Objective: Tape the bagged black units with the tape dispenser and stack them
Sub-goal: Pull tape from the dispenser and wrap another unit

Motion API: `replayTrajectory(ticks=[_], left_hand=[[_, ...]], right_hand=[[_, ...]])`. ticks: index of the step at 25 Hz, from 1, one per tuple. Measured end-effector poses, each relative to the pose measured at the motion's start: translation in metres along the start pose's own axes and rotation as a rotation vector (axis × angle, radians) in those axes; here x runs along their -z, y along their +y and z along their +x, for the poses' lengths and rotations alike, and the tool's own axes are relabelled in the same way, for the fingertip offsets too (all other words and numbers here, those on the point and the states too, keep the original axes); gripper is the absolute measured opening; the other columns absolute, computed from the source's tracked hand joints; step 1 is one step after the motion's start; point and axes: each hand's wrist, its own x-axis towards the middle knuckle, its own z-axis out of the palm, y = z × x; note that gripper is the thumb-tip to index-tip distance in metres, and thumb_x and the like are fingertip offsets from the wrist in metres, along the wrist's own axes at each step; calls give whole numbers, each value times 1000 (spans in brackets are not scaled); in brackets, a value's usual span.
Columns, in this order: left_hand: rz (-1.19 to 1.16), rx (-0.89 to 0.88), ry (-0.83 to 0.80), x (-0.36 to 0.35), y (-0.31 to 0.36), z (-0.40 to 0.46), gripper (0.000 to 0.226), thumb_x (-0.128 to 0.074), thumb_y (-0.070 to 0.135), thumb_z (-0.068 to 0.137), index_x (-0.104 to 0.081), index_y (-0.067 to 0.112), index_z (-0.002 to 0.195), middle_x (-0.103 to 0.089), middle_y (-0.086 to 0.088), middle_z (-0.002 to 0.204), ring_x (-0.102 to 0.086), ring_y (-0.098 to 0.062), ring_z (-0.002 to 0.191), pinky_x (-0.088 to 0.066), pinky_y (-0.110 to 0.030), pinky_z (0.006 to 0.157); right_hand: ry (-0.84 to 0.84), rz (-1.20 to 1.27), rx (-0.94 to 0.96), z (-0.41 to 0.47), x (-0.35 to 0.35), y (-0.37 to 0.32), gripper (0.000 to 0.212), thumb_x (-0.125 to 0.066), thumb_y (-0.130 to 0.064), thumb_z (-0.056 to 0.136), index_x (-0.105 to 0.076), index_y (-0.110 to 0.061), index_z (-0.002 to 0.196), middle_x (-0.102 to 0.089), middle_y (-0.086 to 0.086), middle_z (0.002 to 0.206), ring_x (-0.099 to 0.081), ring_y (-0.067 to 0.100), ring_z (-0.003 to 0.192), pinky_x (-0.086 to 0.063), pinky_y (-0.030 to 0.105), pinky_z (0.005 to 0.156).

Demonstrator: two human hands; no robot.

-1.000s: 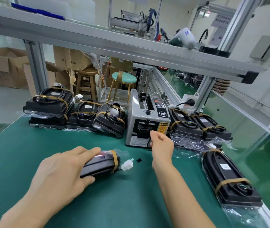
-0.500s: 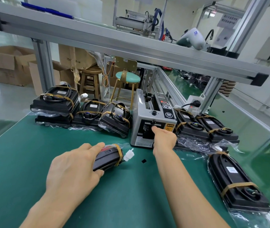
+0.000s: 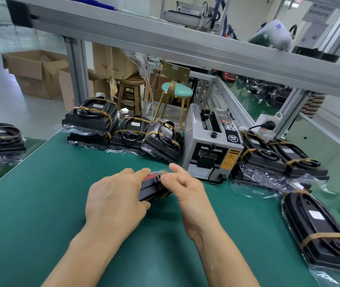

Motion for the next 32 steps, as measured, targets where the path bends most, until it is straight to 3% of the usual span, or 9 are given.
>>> replayTrajectory(ticks=[2, 7, 13, 20, 24, 26, 28, 30, 32], left_hand=[[-6, -7, 11, -1, 1, -1, 68, -64, 56, 75, -33, 50, 136, -57, 15, 109, -59, -12, 100, -40, -24, 72], [-15, -11, 19, -2, 2, -2, 67, -63, 54, 77, -32, 49, 137, -57, 14, 109, -59, -12, 100, -41, -24, 73], [-3, -7, 15, -1, 3, -3, 64, -63, 52, 78, -35, 48, 135, -57, 13, 109, -60, -13, 99, -40, -25, 71], [30, -8, 5, 1, 5, -4, 63, -62, 51, 79, -34, 48, 135, -57, 13, 107, -59, -11, 99, -35, -24, 67], [27, -4, -5, 2, 6, -5, 60, -63, 49, 78, -37, 45, 133, -57, 11, 105, -60, -13, 98, -35, -24, 66], [23, -2, -7, 2, 6, -5, 60, -63, 48, 78, -38, 46, 132, -57, 11, 104, -60, -13, 98, -37, -24, 67], [21, -2, -4, 3, 6, -6, 62, -63, 49, 77, -36, 48, 134, -57, 12, 106, -60, -12, 99, -39, -24, 69], [23, 1, 2, 2, 6, -6, 65, -63, 50, 77, -34, 49, 136, -57, 14, 108, -59, -12, 99, -37, -24, 69], [33, -3, -7, 2, 6, -5, 66, -63, 51, 77, -33, 49, 136, -57, 14, 109, -60, -11, 99, -37, -23, 68]], right_hand=[[36, 7, 9, 3, 0, 5, 17, -65, -13, 88, -72, 2, 83, -50, -10, 134, -45, -20, 107, -34, 11, 79], [37, 44, 23, 3, -3, 8, 14, -65, -9, 87, -73, -7, 75, -53, -2, 131, -51, -26, 91, -37, 14, 81], [28, -33, 41, 6, -2, 7, 13, -66, -9, 85, -74, -7, 75, -57, 4, 127, -49, -26, 93, -37, 16, 83], [121, -209, 121, 6, -8, 7, 31, -69, -13, 83, -69, -25, 54, -58, -10, 109, -53, -15, 91, -39, 16, 80], [178, -294, 154, 6, -9, 8, 25, -69, -12, 81, -68, -20, 57, -61, -11, 101, -55, -10, 91, -38, 9, 73], [219, -289, 145, 8, -10, 8, 16, -69, -12, 79, -66, -24, 69, -61, -8, 103, -57, -8, 91, -43, 11, 77], [246, -165, 91, 8, -10, 9, 24, -69, -13, 82, -54, -30, 91, -56, -8, 108, -56, -14, 89, -45, 10, 75], [230, -25, 45, 10, -10, 11, 30, -67, -13, 87, -46, -32, 98, -53, -8, 108, -54, -18, 86, -42, 5, 69], [205, 15, 30, 11, -12, 14, 32, -68, -13, 88, -46, -34, 98, -53, -8, 108, -53, -10, 97, -41, 11, 75]])
